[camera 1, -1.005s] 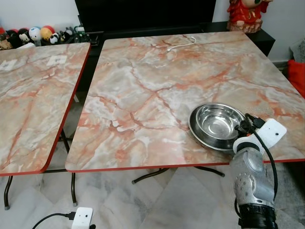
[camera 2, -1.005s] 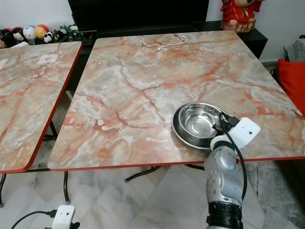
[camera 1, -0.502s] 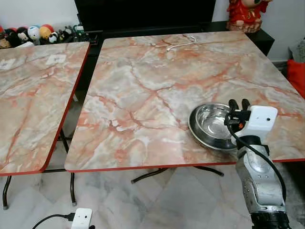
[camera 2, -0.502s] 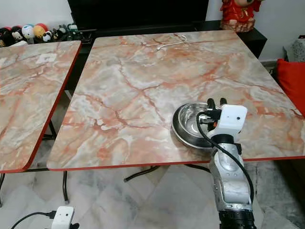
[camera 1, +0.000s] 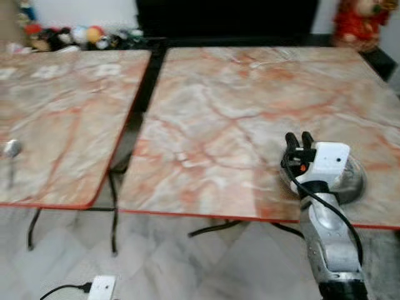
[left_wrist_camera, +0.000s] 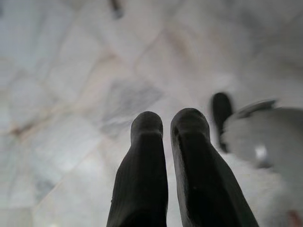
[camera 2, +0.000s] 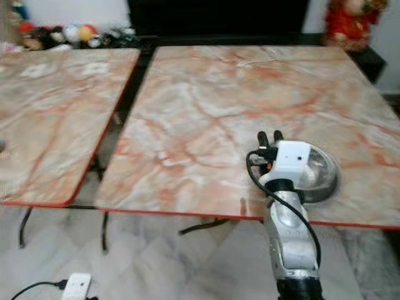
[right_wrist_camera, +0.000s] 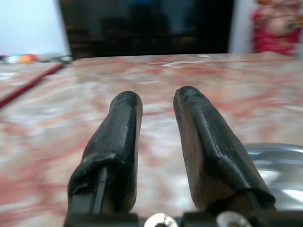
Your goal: Setting the table
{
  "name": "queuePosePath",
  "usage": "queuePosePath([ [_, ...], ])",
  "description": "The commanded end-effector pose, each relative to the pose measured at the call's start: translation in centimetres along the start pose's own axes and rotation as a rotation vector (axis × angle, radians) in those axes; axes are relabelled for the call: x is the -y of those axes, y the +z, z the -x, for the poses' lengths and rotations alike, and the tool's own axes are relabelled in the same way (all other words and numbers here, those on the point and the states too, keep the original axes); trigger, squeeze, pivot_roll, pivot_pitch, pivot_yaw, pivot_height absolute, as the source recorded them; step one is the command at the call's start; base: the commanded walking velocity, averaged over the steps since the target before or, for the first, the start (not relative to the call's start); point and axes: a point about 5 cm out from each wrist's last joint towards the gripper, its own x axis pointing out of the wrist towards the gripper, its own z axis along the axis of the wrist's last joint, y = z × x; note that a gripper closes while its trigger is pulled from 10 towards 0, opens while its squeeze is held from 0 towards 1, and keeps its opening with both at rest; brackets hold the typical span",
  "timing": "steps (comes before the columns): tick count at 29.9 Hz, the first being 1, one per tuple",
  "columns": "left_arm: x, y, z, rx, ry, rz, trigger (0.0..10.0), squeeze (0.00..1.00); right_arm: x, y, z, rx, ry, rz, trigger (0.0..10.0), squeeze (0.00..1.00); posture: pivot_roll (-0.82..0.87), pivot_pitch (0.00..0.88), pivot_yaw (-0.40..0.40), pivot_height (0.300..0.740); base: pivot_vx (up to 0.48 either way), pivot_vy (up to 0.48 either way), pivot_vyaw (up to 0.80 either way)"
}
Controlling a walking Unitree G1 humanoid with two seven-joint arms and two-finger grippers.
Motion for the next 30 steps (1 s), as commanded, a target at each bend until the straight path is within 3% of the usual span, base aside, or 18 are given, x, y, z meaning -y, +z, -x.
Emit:
queuePosePath([
  [1,-0.4,-0.6,0.2,-0.024,0.004,0.014,10.0,0.00,0.9,0.0,0.0,0.000,-0.035,0.012,10.0,0.00,-0.12,0.043,0.038,0.740,0.000,0.480,0.00],
  [8,1.5,-1.5,0.2,-0.041,-0.017,0.015,10.0,0.00,0.3,0.1,-0.5,0.005,-0.014,0.002,10.0,0.00,-0.11,0.029,0.032,0.740,0.000,0.480,0.00],
  [18,2.6,-2.0,0.2,-0.058,-0.022,0.020,10.0,0.00,-0.4,-0.2,-0.7,-0.001,0.004,-0.002,10.0,0.00,-0.11,0.009,0.033,0.740,0.000,0.480,0.00],
  [21,2.5,-2.0,0.2,-0.060,-0.015,0.034,10.0,0.00,-0.4,-0.3,-0.7,-0.004,0.005,-0.002,10.0,0.00,-0.11,0.003,0.032,0.740,0.000,0.480,0.00],
  [22,1.5,-1.9,0.3,-0.057,0.001,0.054,10.0,0.00,-0.3,-0.3,-0.8,-0.005,0.002,-0.002,10.0,0.00,-0.11,0.000,0.031,0.740,0.000,0.480,0.00],
  [27,-0.2,-2.1,0.5,-0.060,0.019,0.056,10.0,0.00,-0.4,-0.3,-1.1,-0.006,0.004,-0.002,10.0,0.00,-0.11,0.000,0.030,0.740,0.000,0.480,0.00],
  [30,-0.3,-2.5,0.7,-0.065,0.021,0.058,10.0,0.00,-0.8,-0.4,-1.1,-0.009,0.010,-0.008,10.0,0.00,-0.11,0.000,0.030,0.740,0.000,0.480,0.00],
])
